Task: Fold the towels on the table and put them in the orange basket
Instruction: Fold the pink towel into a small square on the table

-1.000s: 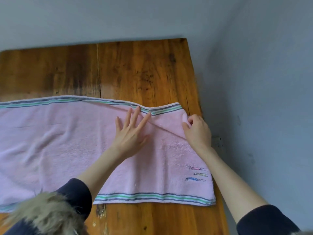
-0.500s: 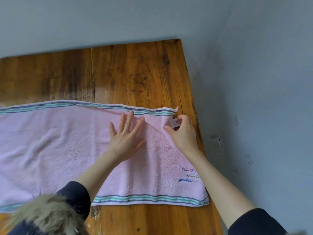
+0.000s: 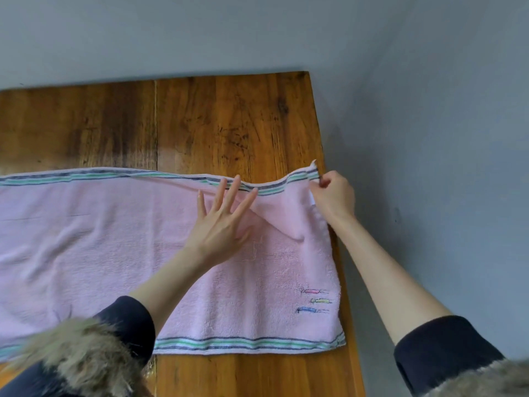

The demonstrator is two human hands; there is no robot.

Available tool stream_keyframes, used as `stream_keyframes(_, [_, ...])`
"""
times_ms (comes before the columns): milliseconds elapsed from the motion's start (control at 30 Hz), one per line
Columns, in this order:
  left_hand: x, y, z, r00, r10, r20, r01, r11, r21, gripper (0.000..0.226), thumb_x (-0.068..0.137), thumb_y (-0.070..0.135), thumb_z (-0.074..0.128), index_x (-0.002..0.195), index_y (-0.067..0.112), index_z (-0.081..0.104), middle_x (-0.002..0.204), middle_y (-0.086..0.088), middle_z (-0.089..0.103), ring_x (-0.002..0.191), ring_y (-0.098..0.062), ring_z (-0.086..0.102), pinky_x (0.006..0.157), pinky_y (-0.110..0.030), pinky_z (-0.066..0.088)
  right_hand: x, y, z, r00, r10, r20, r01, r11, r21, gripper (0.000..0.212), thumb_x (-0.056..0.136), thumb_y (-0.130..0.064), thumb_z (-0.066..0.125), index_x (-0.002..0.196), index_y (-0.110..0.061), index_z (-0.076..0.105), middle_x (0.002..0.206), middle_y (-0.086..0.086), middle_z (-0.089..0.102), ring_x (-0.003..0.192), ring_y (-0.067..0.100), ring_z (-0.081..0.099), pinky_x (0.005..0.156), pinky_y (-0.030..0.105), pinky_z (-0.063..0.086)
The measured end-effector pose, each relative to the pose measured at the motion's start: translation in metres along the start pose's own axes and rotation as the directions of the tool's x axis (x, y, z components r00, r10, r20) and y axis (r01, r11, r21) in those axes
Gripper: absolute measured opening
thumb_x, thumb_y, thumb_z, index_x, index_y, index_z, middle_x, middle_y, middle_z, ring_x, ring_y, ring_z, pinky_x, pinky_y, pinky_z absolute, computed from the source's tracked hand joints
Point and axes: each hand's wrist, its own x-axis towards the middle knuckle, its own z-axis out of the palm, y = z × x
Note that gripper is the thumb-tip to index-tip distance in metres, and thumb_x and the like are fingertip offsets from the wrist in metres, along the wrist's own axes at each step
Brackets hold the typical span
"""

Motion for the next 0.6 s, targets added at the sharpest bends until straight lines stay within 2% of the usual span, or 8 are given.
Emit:
stream_keyframes(100, [0.0, 0.006, 0.002, 0.999, 0.04, -0.017, -0.039, 0.999, 0.027, 0.07, 0.092, 0.051, 0.037, 0.149, 0.033, -0.001, 0.156, -0.003, -0.019, 0.141, -0.026, -0.023, 0.11, -0.06, -0.007, 0.023, 0.007, -0.01, 0.995, 0.041, -0.095, -0.041, 0.999, 0.003, 0.009, 0.092, -0.022, 0.053, 0.086, -0.015, 0.053, 0.077, -0.005, 0.054, 0.066, 0.013, 0.05, 0.051, 0.022, 0.029])
stream_keyframes(200, [0.004, 0.005, 0.007, 0.998, 0.046, 0.031, -0.048, 0.997, 0.059, 0.069, 0.092, 0.053, 0.034, 0.148, 0.035, -0.002, 0.157, -0.003, -0.017, 0.14, -0.026, -0.024, 0.109, -0.062, -0.009, 0.037, 0.013, -0.012, 0.99, 0.078, -0.115, -0.075, 0.997, 0.035, 0.013, 0.091, -0.023, 0.054, 0.096, -0.013, 0.061, 0.087, -0.002, 0.057, 0.081, 0.018, 0.052, 0.067, 0.025, 0.038])
stream_keyframes(267, [0.013, 0.001, 0.007, 0.998, 0.027, 0.051, -0.031, 0.996, 0.083, 0.067, 0.091, 0.059, 0.028, 0.148, 0.036, 0.0, 0.158, -0.002, -0.014, 0.143, -0.026, -0.019, 0.109, -0.064, -0.008, 0.039, 0.019, -0.011, 0.989, 0.118, -0.084, -0.111, 0.99, 0.09, 0.017, 0.091, -0.026, 0.055, 0.098, -0.013, 0.062, 0.088, -0.003, 0.056, 0.083, 0.017, 0.052, 0.071, 0.027, 0.039])
stream_keyframes(367, [0.03, -0.004, 0.002, 1.0, 0.022, -0.01, -0.021, 0.994, 0.108, 0.067, 0.089, 0.064, 0.024, 0.148, 0.036, 0.011, 0.159, -0.002, -0.003, 0.145, -0.027, -0.011, 0.107, -0.066, -0.008, 0.032, 0.03, -0.007, 0.99, 0.136, 0.039, -0.14, 0.975, 0.169, 0.023, 0.09, -0.036, 0.055, 0.078, -0.016, 0.054, 0.074, -0.004, 0.055, 0.074, 0.017, 0.052, 0.064, 0.027, 0.038])
stream_keyframes(433, [0.039, -0.004, -0.002, 0.997, 0.039, -0.063, -0.032, 0.994, 0.107, 0.066, 0.088, 0.064, 0.026, 0.147, 0.038, 0.016, 0.159, -0.005, 0.001, 0.145, -0.028, -0.006, 0.106, -0.066, -0.008, 0.027, 0.036, -0.007, 0.987, 0.133, 0.086, -0.148, 0.97, 0.195, 0.03, 0.089, -0.04, 0.056, 0.07, -0.018, 0.047, 0.066, -0.005, 0.048, 0.064, 0.012, 0.046, 0.056, 0.026, 0.034])
stream_keyframes(600, [0.051, -0.007, 0.002, 0.995, 0.096, 0.013, -0.097, 0.986, 0.137, 0.073, 0.082, 0.075, 0.015, 0.146, 0.043, -0.001, 0.158, -0.005, -0.011, 0.144, -0.03, -0.013, 0.108, -0.068, -0.005, 0.033, 0.041, -0.011, 0.976, 0.205, 0.073, -0.217, 0.936, 0.278, 0.044, 0.087, -0.028, 0.058, 0.056, -0.017, 0.029, 0.055, -0.001, 0.027, 0.053, 0.014, 0.025, 0.05, 0.027, 0.019])
